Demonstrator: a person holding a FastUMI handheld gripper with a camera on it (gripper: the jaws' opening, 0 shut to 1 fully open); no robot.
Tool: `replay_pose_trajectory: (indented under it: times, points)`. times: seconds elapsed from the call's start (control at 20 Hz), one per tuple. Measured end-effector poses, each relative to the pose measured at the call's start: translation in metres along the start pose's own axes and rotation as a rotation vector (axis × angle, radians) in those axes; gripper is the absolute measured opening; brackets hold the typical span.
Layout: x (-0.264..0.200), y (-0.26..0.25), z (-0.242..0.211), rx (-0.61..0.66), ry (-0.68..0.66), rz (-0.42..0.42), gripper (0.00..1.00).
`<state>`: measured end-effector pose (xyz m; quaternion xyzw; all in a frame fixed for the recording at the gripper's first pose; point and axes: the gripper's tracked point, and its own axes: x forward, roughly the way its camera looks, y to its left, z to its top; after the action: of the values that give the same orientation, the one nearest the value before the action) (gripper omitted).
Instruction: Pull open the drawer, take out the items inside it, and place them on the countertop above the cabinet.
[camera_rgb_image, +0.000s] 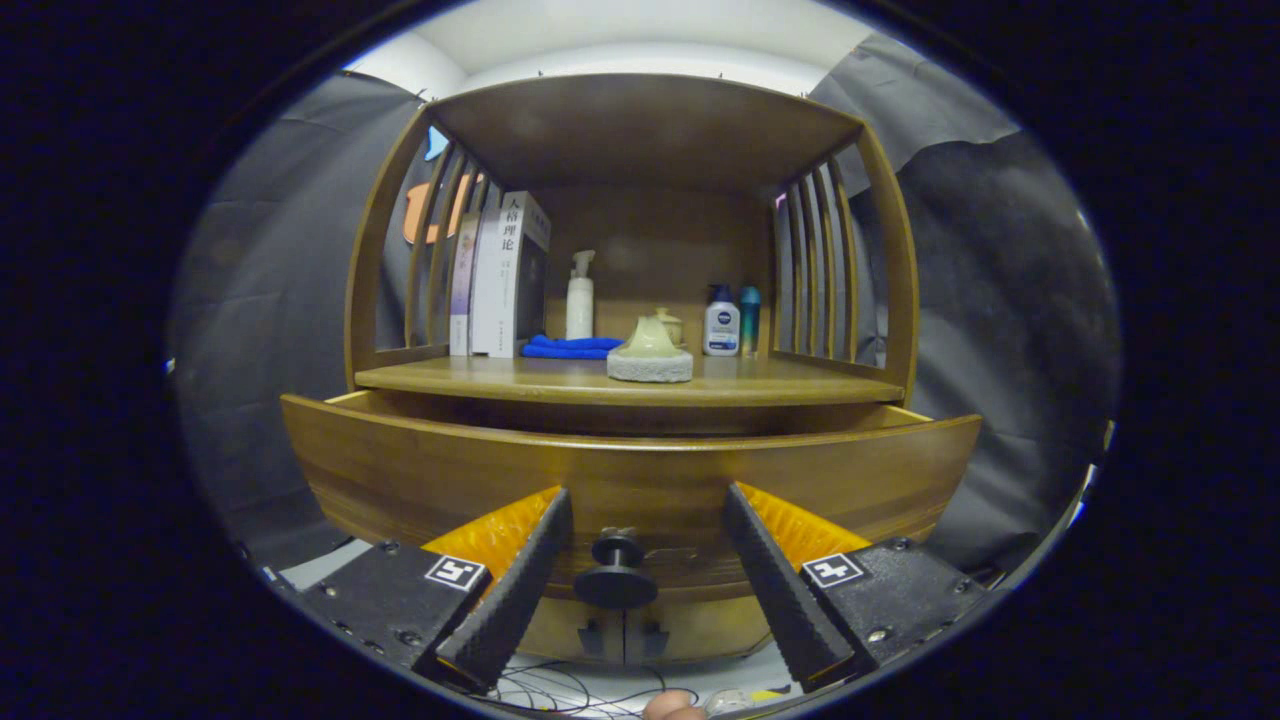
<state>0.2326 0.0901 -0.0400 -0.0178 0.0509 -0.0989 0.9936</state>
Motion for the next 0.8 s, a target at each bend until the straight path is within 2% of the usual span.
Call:
replay_pose_trajectory:
  times: [0.8]
  points:
    - [0.046,-0.001,0.007,-0.003,0.001,0.009,1.0]
